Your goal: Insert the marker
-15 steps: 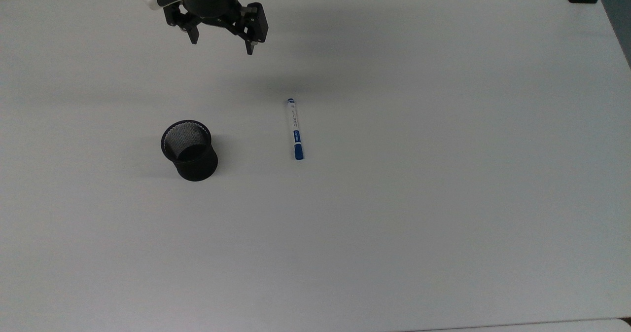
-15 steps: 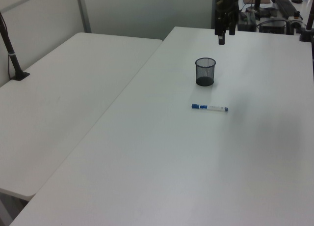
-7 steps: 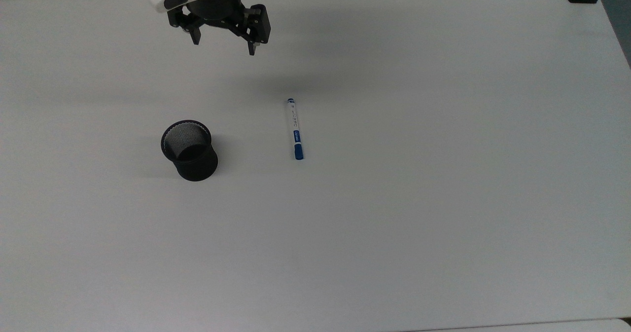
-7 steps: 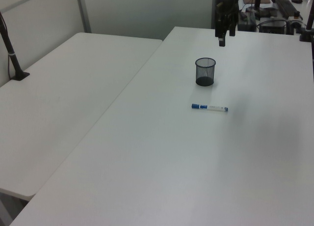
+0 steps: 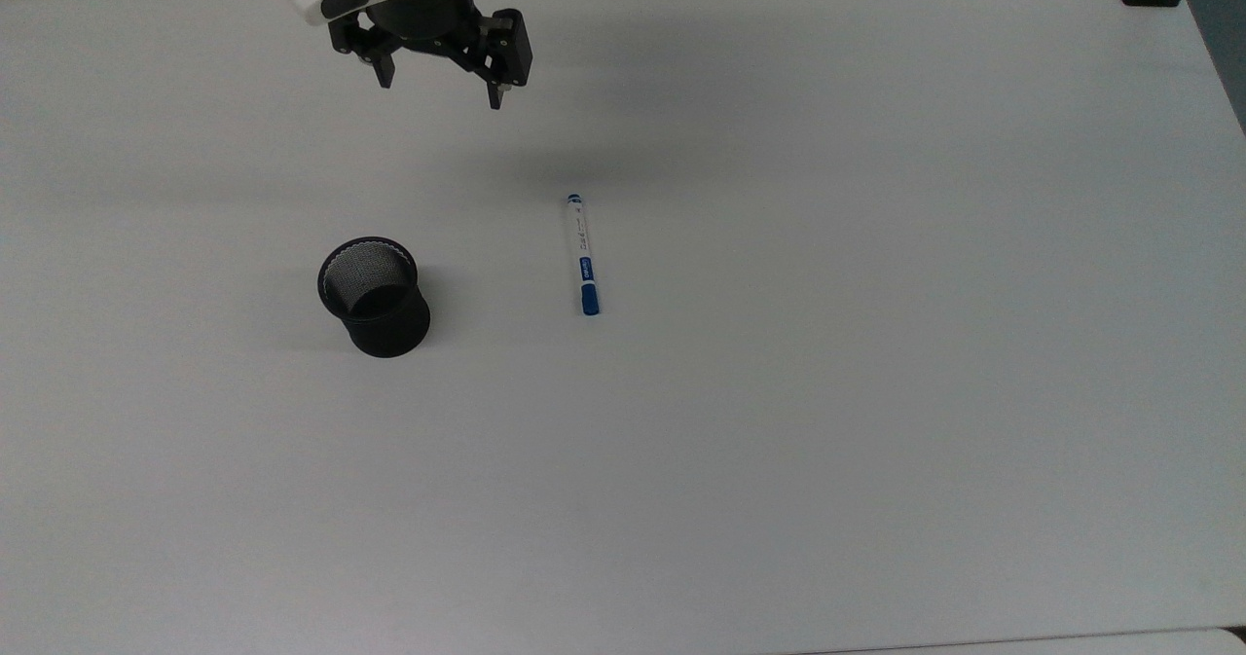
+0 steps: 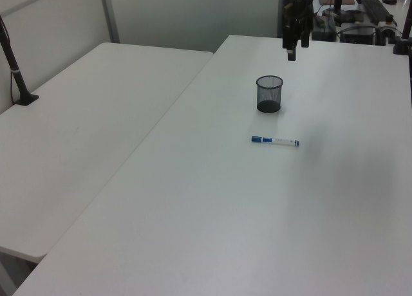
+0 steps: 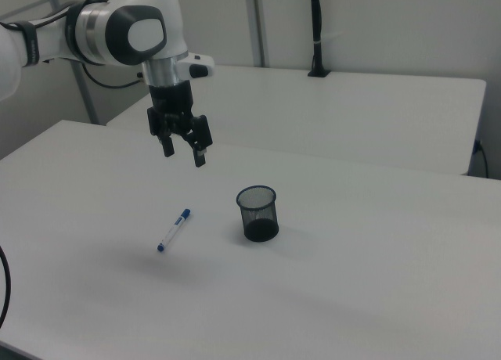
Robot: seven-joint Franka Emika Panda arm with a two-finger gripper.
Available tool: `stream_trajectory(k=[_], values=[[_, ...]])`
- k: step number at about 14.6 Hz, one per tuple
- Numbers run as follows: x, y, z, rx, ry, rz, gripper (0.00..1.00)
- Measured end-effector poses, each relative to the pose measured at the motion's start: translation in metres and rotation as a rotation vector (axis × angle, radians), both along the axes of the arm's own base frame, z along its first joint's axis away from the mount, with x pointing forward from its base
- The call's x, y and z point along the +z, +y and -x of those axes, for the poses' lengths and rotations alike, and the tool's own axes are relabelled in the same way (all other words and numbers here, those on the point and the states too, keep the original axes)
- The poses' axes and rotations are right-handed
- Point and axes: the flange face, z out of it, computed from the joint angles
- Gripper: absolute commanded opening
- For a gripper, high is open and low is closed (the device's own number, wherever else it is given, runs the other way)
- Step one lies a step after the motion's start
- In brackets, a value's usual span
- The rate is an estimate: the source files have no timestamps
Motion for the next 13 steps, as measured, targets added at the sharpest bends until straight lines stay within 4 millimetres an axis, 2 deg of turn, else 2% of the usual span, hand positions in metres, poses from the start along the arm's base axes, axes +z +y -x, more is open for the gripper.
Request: stream_trajectory(k=[11, 13], values=[[-0.012, 0.004, -0.003, 0.006, 0.021, 0.002, 1.0], [-0.019, 0.008, -0.005, 0.015, 0.032, 0.003, 1.0]])
